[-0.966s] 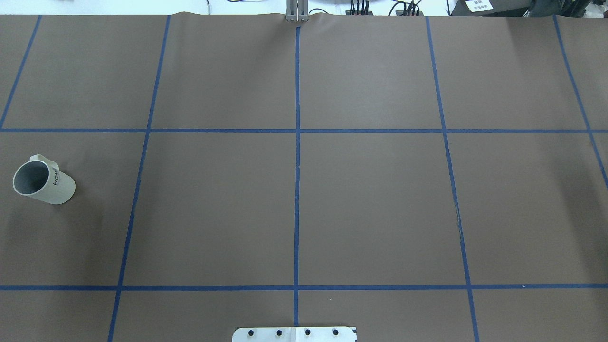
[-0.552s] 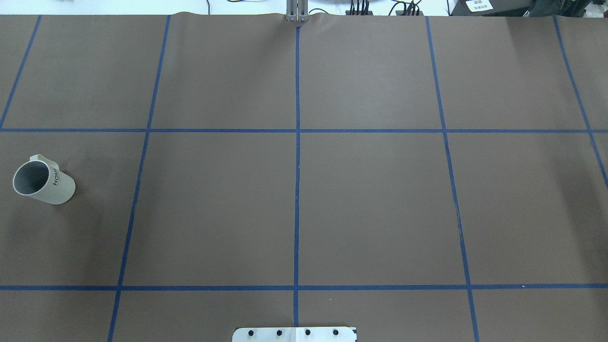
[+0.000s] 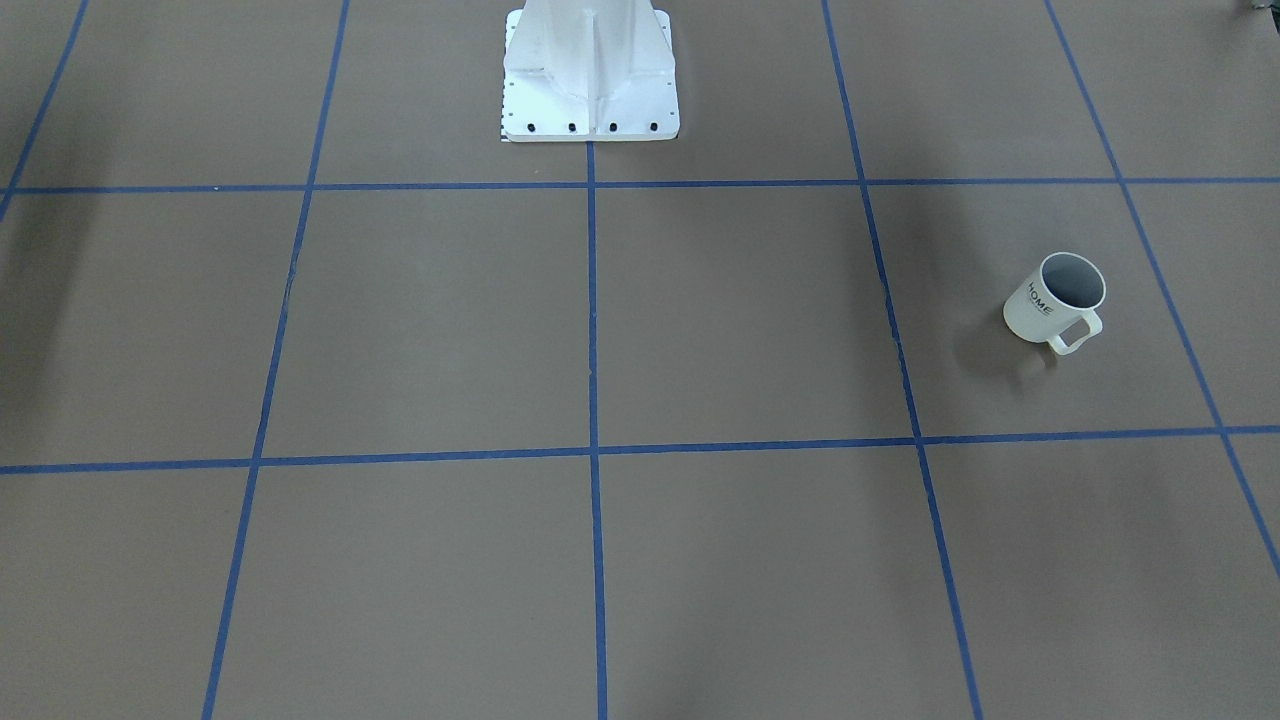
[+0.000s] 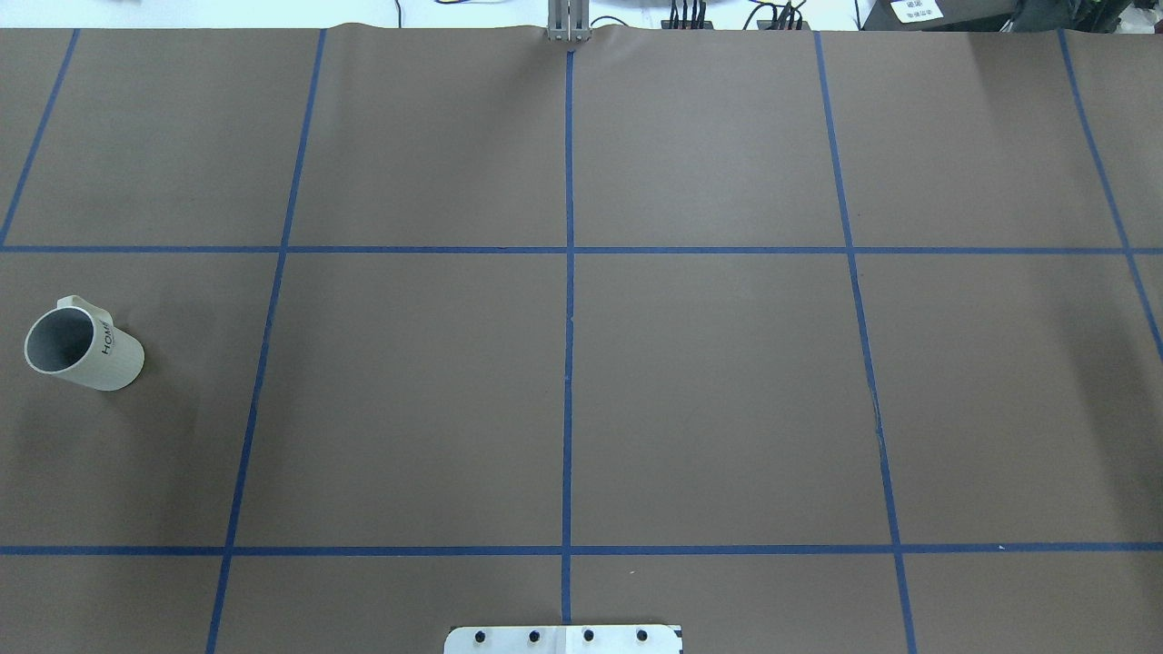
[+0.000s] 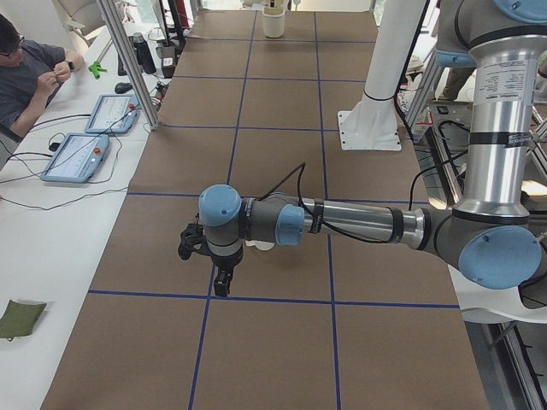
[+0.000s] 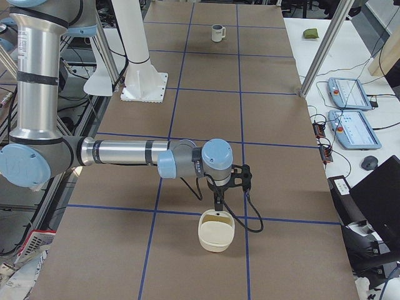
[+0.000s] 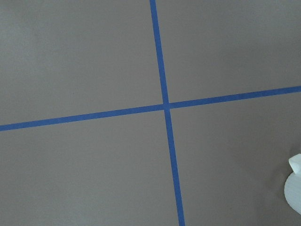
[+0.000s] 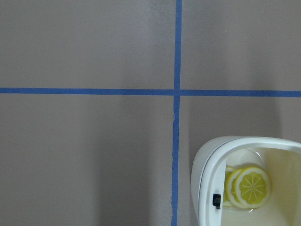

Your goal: Left arm hands cup to right arm to dump lemon

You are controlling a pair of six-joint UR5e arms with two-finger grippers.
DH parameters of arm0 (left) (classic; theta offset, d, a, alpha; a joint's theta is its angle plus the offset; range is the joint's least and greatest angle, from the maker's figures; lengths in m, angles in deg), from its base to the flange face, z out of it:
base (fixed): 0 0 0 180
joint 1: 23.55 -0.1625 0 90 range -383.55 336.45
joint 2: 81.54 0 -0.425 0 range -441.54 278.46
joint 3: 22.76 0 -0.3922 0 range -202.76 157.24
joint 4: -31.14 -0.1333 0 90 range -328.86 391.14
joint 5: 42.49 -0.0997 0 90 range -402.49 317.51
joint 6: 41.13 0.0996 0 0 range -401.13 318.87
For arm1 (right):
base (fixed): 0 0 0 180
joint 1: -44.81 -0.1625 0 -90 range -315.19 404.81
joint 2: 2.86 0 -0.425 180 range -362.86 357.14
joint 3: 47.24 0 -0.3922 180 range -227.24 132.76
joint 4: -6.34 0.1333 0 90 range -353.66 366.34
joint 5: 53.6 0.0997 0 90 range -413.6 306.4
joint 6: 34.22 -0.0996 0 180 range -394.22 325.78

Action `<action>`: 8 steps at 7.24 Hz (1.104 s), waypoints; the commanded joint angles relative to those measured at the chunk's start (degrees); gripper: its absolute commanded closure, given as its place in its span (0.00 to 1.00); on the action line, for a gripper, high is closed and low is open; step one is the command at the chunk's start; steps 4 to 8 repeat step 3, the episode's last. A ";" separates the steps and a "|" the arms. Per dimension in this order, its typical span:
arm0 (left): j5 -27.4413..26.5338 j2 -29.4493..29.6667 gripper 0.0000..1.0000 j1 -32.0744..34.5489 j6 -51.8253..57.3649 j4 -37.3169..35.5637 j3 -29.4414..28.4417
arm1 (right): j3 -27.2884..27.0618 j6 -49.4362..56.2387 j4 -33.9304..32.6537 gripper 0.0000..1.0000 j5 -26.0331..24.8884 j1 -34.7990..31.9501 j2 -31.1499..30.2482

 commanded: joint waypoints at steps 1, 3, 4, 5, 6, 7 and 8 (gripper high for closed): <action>-0.10 0.01 0.00 0.08 0.00 0.00 -0.09 | 0.07 0.00 0.00 0.00 -0.15 0.00 -0.01; -0.01 -0.08 0.00 0.08 0.00 0.00 0.00 | -0.11 0.00 0.00 0.00 0.03 0.00 -0.01; -0.01 -0.08 0.00 0.08 0.00 0.00 0.00 | -0.11 0.00 0.00 0.00 0.03 0.00 -0.01; -0.01 -0.08 0.00 0.08 0.00 0.00 0.00 | -0.11 0.00 0.00 0.00 0.03 0.00 -0.01; -0.01 -0.08 0.00 0.08 0.00 0.00 0.00 | -0.11 0.00 0.00 0.00 0.03 0.00 -0.01; -0.01 -0.08 0.00 0.08 0.00 0.00 0.00 | -0.11 0.00 0.00 0.00 0.03 0.00 -0.01; -0.01 -0.08 0.00 0.08 0.00 0.00 0.00 | -0.11 0.00 0.00 0.00 0.03 0.00 -0.01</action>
